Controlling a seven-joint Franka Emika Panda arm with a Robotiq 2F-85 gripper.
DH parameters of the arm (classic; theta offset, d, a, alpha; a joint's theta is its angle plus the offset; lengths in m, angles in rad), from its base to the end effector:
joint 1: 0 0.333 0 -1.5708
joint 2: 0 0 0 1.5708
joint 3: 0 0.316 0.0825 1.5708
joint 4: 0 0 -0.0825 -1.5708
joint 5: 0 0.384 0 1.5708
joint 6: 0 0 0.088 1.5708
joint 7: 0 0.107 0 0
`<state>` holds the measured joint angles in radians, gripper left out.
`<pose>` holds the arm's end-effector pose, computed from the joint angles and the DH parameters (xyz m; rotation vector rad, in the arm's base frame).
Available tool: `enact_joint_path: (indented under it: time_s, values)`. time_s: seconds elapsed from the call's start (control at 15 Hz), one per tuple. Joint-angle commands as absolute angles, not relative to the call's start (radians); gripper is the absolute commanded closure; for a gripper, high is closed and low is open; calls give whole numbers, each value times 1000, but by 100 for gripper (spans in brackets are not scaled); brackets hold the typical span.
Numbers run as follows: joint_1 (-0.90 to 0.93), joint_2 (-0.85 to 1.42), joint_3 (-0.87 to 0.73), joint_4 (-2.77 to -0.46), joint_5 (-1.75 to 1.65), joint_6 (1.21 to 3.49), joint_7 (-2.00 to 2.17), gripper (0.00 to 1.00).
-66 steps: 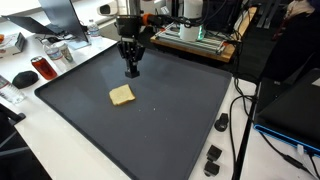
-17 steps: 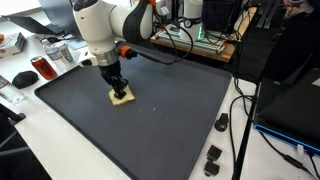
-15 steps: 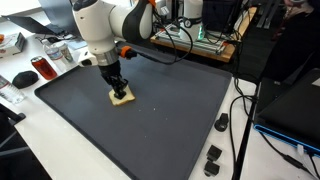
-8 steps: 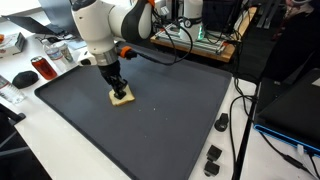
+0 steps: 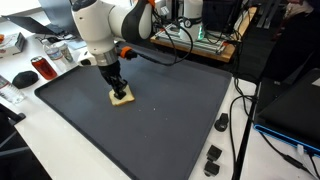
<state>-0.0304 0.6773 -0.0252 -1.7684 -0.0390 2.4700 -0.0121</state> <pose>0.6615 -0.0354 0.1810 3.1002 -0.0116 0.0356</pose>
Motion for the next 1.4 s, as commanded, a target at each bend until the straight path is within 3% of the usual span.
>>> enact_joint_path:
  time_s: [0.0, 1.33]
  values:
    - [-29, 750, -26, -1756, -63, 2518, -57, 95]
    - [-22, 768, -44, -1720, -21, 2464, 91, 95]
